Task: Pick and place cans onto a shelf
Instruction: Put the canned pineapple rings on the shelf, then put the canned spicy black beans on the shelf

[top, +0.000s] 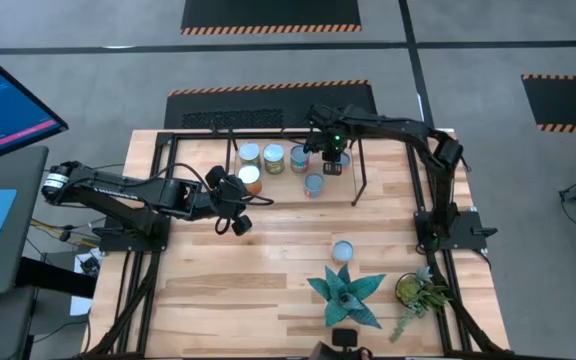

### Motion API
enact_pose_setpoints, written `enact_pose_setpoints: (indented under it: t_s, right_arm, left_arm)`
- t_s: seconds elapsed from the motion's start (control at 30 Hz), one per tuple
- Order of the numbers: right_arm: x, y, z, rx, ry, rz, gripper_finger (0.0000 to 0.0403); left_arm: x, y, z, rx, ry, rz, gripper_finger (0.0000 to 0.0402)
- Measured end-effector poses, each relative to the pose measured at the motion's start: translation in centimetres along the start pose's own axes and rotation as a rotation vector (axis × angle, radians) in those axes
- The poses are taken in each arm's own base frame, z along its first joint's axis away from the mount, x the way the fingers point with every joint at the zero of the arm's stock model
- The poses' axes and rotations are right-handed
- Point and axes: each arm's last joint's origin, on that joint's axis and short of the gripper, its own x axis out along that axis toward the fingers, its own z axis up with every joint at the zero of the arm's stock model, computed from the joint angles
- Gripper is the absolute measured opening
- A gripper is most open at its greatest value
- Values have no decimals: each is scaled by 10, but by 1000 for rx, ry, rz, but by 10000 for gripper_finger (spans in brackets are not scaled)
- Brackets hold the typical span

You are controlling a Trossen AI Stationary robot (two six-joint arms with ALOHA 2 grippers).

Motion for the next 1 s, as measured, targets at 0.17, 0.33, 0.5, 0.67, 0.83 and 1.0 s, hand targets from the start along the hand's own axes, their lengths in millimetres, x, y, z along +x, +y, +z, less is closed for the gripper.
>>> enact_pose_setpoints:
  t_s: [0.17,0.33,0.5,0.67,0.83,1.0]
  right_arm:
    - [-23,10,-2,28,-17,4,79]
    - [-65,36,-9,41,-29,22,79]
    - [-107,73,-19,78,-58,117,79]
    - [-132,112,-18,81,-128,160,79]
    - [-135,147,-14,266,-107,209,79]
    - [-124,176,-26,416,-27,154,79]
  left_arm:
    - [0,0,0,-6,0,0,52]
    - [0,0,0,-9,-2,-1,52]
    - [0,0,0,-10,-4,-1,52]
    - [0,0,1,-39,-5,-2,52]
    - [0,0,1,-85,-5,-2,52]
    - [0,0,1,-92,-4,-2,52]
